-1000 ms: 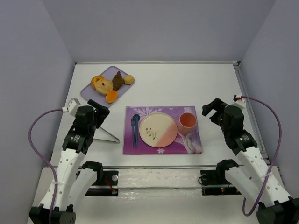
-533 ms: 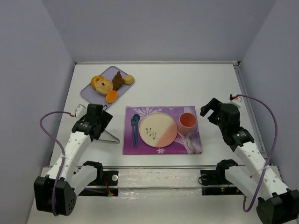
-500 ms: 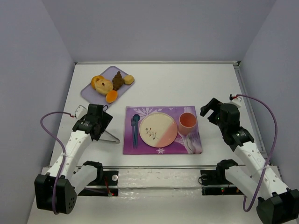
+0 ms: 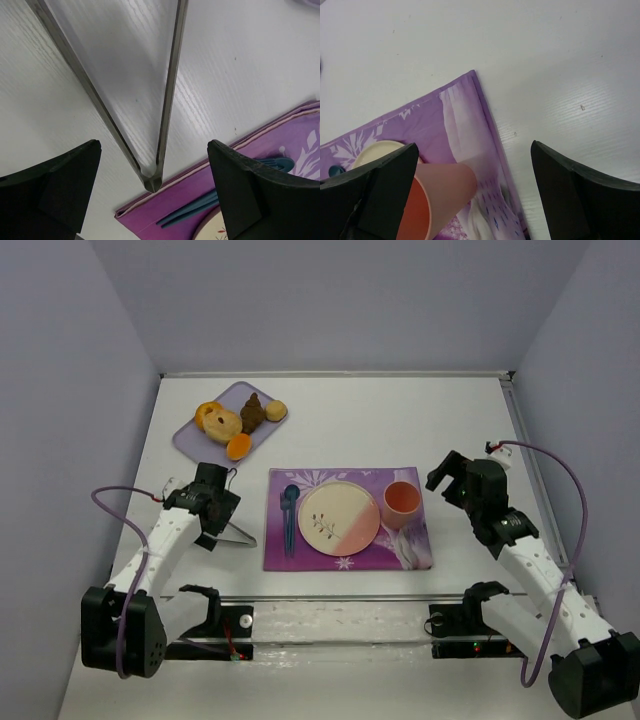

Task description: Place the bread

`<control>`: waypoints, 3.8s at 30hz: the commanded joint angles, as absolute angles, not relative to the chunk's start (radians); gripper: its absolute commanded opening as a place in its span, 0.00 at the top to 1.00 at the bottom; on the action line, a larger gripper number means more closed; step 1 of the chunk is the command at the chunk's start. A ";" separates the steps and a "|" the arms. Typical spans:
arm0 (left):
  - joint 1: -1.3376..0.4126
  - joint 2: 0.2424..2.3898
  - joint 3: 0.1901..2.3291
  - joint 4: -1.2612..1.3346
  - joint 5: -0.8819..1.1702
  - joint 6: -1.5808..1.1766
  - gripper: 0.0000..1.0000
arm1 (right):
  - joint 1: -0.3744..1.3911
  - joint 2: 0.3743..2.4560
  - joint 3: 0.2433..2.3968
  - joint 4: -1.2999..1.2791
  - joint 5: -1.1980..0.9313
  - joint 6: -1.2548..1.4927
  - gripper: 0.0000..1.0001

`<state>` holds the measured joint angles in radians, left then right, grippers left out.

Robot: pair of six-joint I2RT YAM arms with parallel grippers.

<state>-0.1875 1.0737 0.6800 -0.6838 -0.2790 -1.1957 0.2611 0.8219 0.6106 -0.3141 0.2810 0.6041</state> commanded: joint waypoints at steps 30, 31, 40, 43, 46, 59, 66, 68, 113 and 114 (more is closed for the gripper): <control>-0.120 1.376 0.677 -0.568 -0.370 -1.316 0.02 | 0.259 0.896 0.653 -0.270 0.290 0.564 0.00; -0.120 1.368 0.669 -0.558 -0.371 -1.324 0.05 | 0.259 0.896 0.655 -0.271 0.290 0.566 0.00; -0.120 1.267 0.664 -0.569 -0.419 -1.312 0.32 | 0.259 0.850 0.643 -0.273 0.287 0.571 0.00; -0.121 1.154 0.689 -0.626 -0.446 -1.284 0.35 | 0.259 0.827 0.635 -0.272 0.279 0.571 0.00; -0.126 0.994 0.722 -0.689 -0.472 -1.255 0.39 | 0.259 0.801 0.632 -0.272 0.275 0.574 0.00; -0.143 0.738 0.836 -0.400 -0.112 -0.744 0.63 | 0.259 0.759 0.620 -0.272 0.259 0.572 0.00; -0.290 0.909 0.949 -0.535 -0.121 -0.563 0.62 | 0.259 0.793 0.627 -0.272 0.265 0.568 0.00; -0.388 0.981 1.003 -0.619 -0.243 -0.587 0.61 | 0.259 0.804 0.630 -0.270 0.271 0.569 0.00; -0.384 1.532 1.350 -0.790 -0.383 -0.351 0.36 | 0.259 0.770 0.623 -0.270 0.322 0.532 0.00; -0.377 1.540 1.351 -0.788 -0.399 -0.356 0.37 | 0.259 0.764 0.620 -0.270 0.324 0.532 0.00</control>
<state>-0.3927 1.5070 1.2957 -0.7708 -0.3672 -0.3744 0.2611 0.7921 0.6125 -0.3061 0.2920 0.5457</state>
